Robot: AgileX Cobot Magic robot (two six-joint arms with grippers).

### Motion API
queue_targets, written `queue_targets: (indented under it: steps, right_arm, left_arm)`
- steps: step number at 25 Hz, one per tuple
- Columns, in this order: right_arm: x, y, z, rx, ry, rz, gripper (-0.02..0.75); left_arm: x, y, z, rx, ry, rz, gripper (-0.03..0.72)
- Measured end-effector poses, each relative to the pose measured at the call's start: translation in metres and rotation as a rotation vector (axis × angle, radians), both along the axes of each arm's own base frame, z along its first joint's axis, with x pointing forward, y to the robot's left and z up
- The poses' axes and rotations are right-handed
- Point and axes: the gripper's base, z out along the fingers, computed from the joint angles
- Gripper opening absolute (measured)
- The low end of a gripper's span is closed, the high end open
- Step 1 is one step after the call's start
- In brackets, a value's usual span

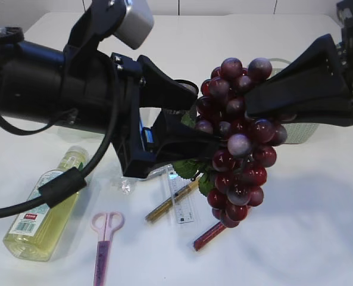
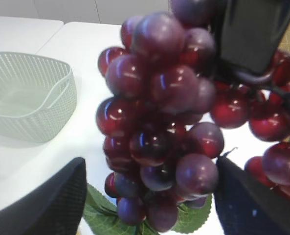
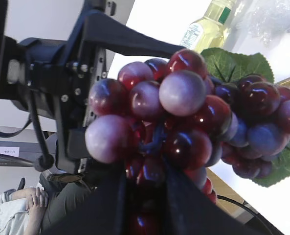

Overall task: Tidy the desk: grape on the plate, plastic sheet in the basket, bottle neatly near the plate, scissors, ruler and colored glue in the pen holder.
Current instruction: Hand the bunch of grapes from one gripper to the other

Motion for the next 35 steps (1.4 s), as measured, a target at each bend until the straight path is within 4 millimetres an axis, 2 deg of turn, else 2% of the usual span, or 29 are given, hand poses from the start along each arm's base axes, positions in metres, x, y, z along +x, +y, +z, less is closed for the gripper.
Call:
queue_targets:
  steps: [5,13,20,24,30,35]
  right_arm:
    - [0.000,0.000,0.000,0.002,0.000,0.000,0.134]
    - [0.001,0.000,0.001,0.009,-0.003,-0.010,0.134]
    - [0.001,0.000,0.001,0.009,-0.003,-0.010,0.134]
    - [0.001,0.000,0.001,0.009,-0.003,-0.010,0.134]
    - [0.001,0.000,0.001,0.011,-0.003,-0.011,0.134]
    - [0.001,0.000,0.001,0.015,-0.002,-0.011,0.134]
  left_arm:
    - [0.006,-0.006,-0.011,-0.002,0.041,0.010,0.584]
    - [0.020,-0.020,-0.002,-0.054,0.048,-0.006,0.584]
    - [0.023,-0.027,-0.009,-0.069,0.095,-0.027,0.569]
    - [0.023,-0.027,-0.008,-0.077,0.101,-0.032,0.473]
    - [0.022,-0.028,-0.008,-0.081,0.106,-0.042,0.233]
    - [0.022,-0.028,-0.008,-0.080,0.106,-0.044,0.148]
